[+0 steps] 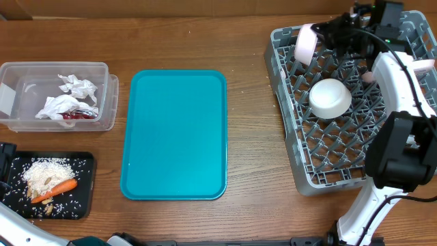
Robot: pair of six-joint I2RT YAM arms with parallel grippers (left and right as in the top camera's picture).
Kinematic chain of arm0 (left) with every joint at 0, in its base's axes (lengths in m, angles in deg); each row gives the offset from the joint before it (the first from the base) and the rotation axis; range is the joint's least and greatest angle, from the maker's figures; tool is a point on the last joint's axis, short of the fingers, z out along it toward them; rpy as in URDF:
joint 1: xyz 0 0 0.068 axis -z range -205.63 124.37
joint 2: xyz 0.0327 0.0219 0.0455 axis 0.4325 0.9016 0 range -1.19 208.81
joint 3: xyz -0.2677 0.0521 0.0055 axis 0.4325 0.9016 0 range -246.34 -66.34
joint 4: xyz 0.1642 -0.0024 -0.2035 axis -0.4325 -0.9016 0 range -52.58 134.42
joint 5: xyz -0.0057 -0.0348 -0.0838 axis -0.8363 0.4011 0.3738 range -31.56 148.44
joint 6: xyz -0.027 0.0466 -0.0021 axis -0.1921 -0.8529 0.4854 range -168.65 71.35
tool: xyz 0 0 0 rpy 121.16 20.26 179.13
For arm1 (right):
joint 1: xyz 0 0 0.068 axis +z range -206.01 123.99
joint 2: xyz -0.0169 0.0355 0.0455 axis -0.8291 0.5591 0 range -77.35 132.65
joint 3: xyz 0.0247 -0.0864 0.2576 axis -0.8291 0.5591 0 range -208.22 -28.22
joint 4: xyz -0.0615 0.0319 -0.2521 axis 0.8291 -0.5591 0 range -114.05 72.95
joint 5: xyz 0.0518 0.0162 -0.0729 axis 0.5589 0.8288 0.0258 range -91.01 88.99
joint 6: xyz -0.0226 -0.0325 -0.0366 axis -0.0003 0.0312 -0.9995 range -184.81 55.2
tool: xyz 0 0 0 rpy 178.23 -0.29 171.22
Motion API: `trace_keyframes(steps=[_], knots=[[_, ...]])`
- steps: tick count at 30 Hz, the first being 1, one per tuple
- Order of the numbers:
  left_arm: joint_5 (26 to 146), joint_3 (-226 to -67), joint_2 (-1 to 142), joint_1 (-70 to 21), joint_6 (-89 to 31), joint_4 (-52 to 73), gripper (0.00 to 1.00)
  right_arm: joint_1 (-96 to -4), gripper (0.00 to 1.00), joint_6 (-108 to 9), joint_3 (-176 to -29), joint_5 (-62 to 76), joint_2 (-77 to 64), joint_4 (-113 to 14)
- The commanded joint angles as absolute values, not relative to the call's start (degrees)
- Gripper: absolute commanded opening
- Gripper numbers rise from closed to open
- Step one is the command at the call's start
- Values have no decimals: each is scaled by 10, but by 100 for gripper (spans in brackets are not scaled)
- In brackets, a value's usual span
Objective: Sort waste into correct bins and load items into the dishwasher
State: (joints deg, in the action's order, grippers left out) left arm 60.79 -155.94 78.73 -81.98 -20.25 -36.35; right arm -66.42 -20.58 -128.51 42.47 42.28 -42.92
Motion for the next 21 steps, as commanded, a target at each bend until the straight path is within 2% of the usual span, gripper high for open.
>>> trace_keyframes(steps=[1, 3, 6, 11, 13, 14, 17, 21], knots=[[610, -1561, 783, -822, -199, -363, 100, -683, 4, -198, -1294, 406, 418, -442], [610, -1561, 783, -822, -199, -363, 100, -686, 4, -198, -1294, 411, 418, -446], [610, -1561, 783, -822, -199, -363, 100, -686, 13, -198, -1295, 410, 417, -446], [610, -1561, 783, -822, -199, -363, 100, -699, 14, -197, -1296, 384, 395, -471], [610, -1561, 783, -822, -199, -363, 100, -707, 30, -206, -1296, 335, 373, -508], [610, -1561, 783, -822, -199, -363, 100, -711, 43, -218, -1296, 304, 357, -530], [610, -1561, 783, -822, -199, -363, 100, -712, 49, -236, -1296, 227, 315, -577], [610, -1561, 783, -822, -199, -363, 100, -712, 53, -258, -1296, 168, 258, -619]])
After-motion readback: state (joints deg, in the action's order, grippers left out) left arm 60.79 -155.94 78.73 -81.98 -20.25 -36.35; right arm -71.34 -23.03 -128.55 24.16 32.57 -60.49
